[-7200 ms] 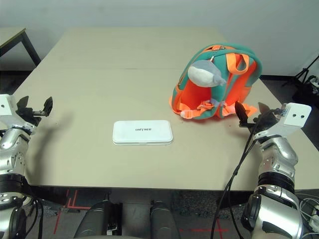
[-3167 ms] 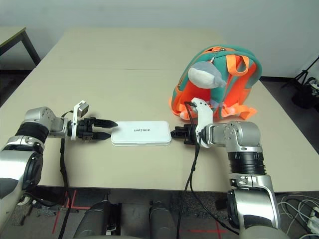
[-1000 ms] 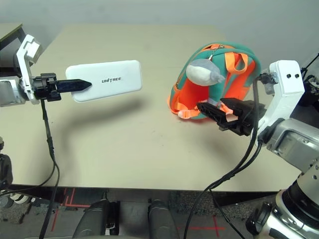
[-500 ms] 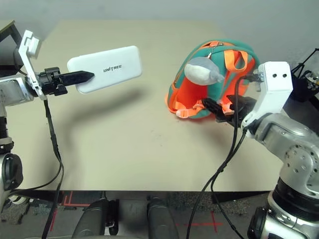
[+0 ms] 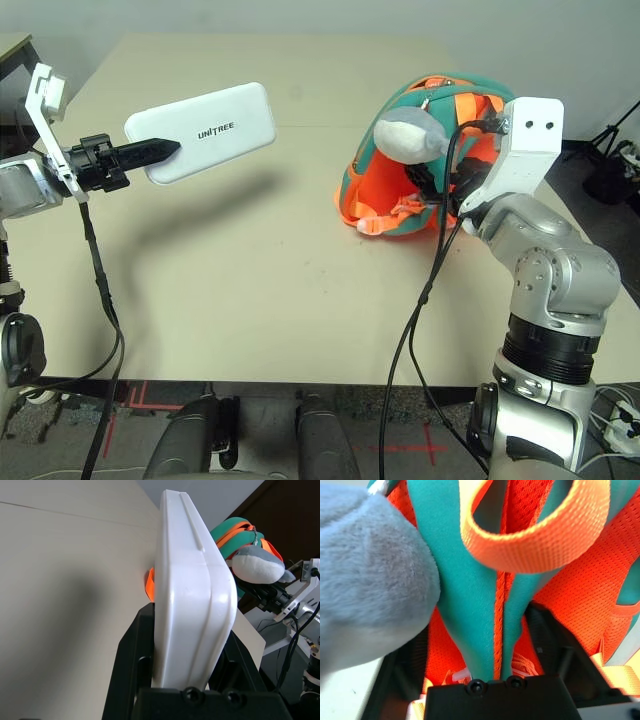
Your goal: Put the pencil case into the backpack and zip it.
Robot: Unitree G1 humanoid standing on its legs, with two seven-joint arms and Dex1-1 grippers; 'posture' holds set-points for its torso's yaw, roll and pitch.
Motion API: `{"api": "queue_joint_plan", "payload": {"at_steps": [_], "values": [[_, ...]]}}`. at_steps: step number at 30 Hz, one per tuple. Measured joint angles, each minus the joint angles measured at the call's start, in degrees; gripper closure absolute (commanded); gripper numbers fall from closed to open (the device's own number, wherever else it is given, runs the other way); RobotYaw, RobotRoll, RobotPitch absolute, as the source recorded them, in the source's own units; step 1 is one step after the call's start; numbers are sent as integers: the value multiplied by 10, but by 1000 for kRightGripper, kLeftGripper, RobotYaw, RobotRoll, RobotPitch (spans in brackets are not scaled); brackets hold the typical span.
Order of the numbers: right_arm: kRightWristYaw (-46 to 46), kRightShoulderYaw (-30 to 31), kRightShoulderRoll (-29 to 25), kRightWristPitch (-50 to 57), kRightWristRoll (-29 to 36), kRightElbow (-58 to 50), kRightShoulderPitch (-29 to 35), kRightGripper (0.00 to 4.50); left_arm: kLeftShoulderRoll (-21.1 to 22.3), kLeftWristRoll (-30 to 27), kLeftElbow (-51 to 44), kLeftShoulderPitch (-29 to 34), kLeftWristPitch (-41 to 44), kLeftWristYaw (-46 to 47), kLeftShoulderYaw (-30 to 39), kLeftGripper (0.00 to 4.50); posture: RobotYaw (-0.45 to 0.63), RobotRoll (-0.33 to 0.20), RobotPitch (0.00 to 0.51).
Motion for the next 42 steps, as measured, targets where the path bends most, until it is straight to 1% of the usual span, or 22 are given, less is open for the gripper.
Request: {"api": "queue_joint_plan", "payload": {"at_steps": [6, 7, 8, 10, 15, 19, 23, 26, 30, 33, 38, 41, 42], "values": [[-12, -1, 9, 8, -4, -8, 0, 3331, 0, -9, 1, 0, -3, 0, 0, 3101, -65, 0, 101], [-14, -1, 10, 8, -4, -9, 0, 3708, 0, -9, 4, -1, -6, 0, -1, 3101, -67, 0, 100], [-16, -1, 11, 8, -5, -10, 0, 3968, 0, -9, 6, -2, -7, 0, -2, 3101, -68, 0, 99], [-19, -2, 14, 8, -5, -12, 0, 4222, 0, -9, 13, -3, -11, 0, -4, 3101, -74, 0, 98], [-23, -7, 18, 16, -4, -22, 0, 4226, 0, -9, 23, -11, -19, -1, -10, 3101, -94, 0, 102], [-31, -23, 18, 55, 8, -58, 0, 4226, -3, -9, 37, -21, -27, -2, -17, 3101, -132, 0, 107], [-36, -60, 5, 126, 40, -131, 0, 4226, -8, -7, 56, -34, -39, -11, -33, 3101, -191, 0, 109], [-34, -108, -8, 213, 79, -202, -2, 4227, -11, 0, 84, -52, -55, -26, -48, 3101, -244, 0, 111], [-28, -164, -8, 325, 112, -283, -18, 4227, -24, 18, 134, -82, -83, -53, -73, 3101, -303, 0, 116], [-23, -190, 1, 352, 132, -325, -17, 4227, -32, 32, 168, -102, -99, -74, -92, 3101, -340, 0, 122], [-21, -248, -2, 353, 205, -392, 45, 4227, -46, 57, 222, -139, -127, -109, -113, 3101, -406, 0, 131], [-33, -280, -17, 353, 266, -411, 63, 4227, -51, 68, 251, -151, -142, -127, -121, 3101, -426, 0, 132], [-42, -295, -24, 353, 295, -415, 70, 4227, -55, 75, 263, -157, -146, -134, -124, 3101, -427, 0, 132]]}}
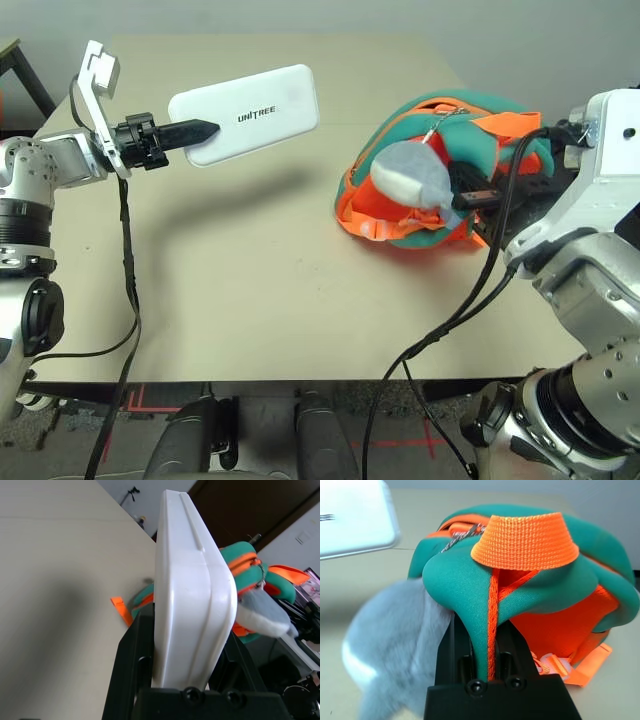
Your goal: Put the pencil case into the backpack and zip it.
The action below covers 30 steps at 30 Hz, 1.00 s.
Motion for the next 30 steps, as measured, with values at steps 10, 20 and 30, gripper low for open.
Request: {"api": "queue_joint_plan", "payload": {"at_steps": [10, 20, 30], "values": [[-307, -120, -249, -284, 515, 8, 400, 4227, -3, 31, 44, -24, -21, -31, -4, 3101, -436, 0, 144], [-374, -48, -294, -488, 526, -31, 497, 4227, -2, 37, 45, -25, -22, -36, -1, 3101, -362, 0, 133], [-242, 105, -190, -510, 249, -2, 496, 4227, 90, 37, -66, -25, 2, -83, -20, 3101, -232, 0, 138]]}}
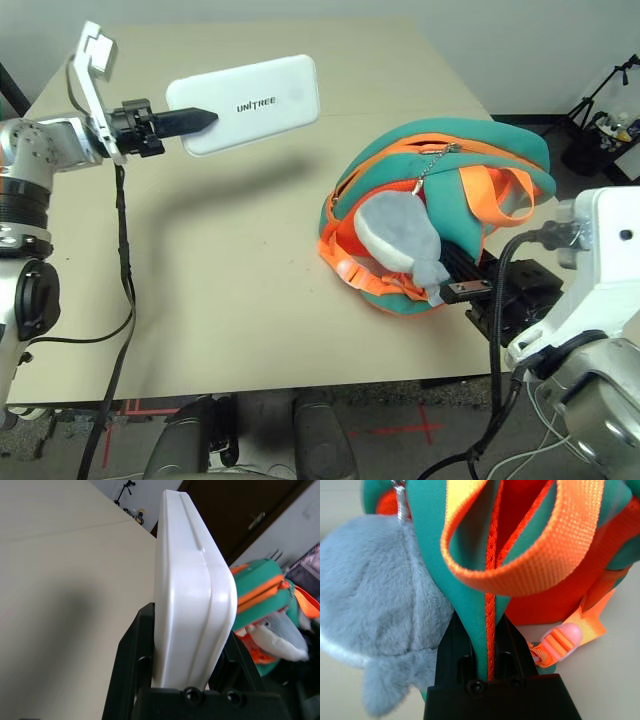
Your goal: Put the pencil case into the backpack and zip it.
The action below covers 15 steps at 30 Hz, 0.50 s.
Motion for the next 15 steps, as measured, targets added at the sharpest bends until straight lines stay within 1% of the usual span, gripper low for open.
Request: {"api": "queue_joint_plan", "payload": {"at_steps": [4, 7, 9, 11, 12, 15], "values": [[68, 35, 24, -16, -98, 22, -8, 4227, 48, 4, -46, -12, 7, -58, -37, 3101, -209, 0, 137], [101, 51, 32, -22, -145, 44, -32, 4227, 63, 19, -53, -36, -6, -97, -69, 3101, -194, 0, 132], [120, 58, 35, -23, -166, 59, -54, 4227, 69, 41, -51, -54, -34, -130, -97, 3101, -194, 0, 132], [130, 63, 36, -23, -178, 67, -68, 4227, 69, 62, -43, -70, -62, -153, -118, 3101, -200, 0, 128], [136, 67, 39, -23, -185, 71, -79, 4227, 64, 79, -26, -83, -92, -166, -130, 3101, -204, 0, 127], [143, 74, 45, -23, -198, 77, -102, 4227, 33, 130, 29, -115, -182, -187, -164, 3101, -221, 0, 128]]}}
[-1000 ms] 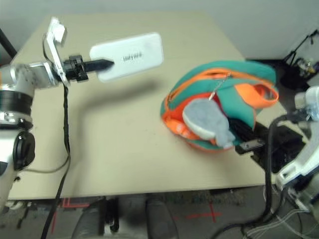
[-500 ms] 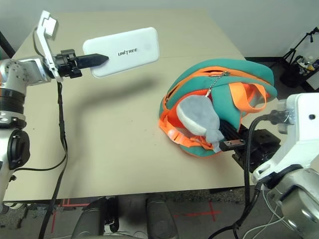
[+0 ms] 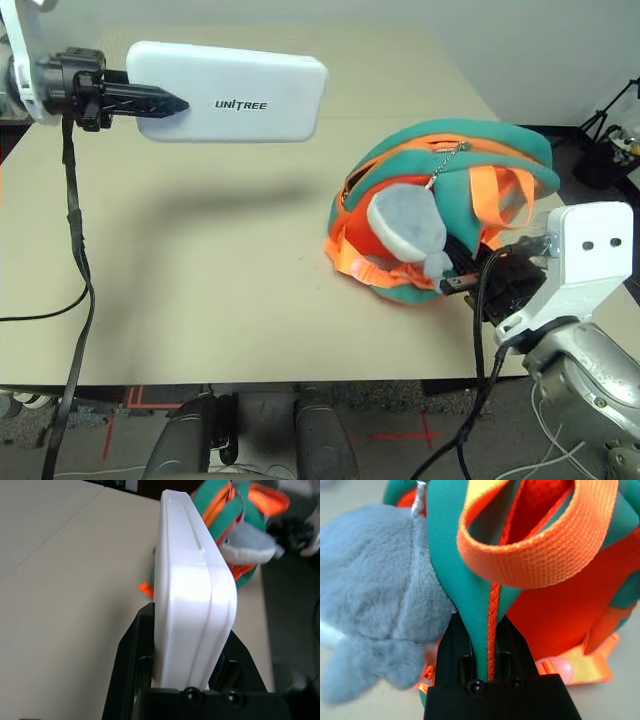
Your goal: Put the pencil case into the backpack and zip it.
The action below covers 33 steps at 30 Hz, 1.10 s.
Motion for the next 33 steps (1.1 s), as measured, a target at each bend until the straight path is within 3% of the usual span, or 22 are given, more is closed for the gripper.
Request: {"api": "queue_joint_plan", "payload": {"at_steps": [5, 9, 17, 33], "values": [[8, 0, 10, 8, -14, -1, -9, 4227, -64, 63, 124, -38, -125, -19, -21, 3101, -267, 0, 135], [7, -1, 19, 15, -19, -13, -9, 4227, -96, 87, 189, -56, -175, -33, -21, 3101, -296, 0, 137], [5, -8, 30, 29, -23, -27, -8, 4227, -116, 96, 243, -95, -201, -67, -7, 3101, -315, 0, 142], [11, -2, 32, 47, -40, -16, -49, 4227, -150, 103, 263, -99, -223, -71, -10, 3101, -323, 0, 146]]}}
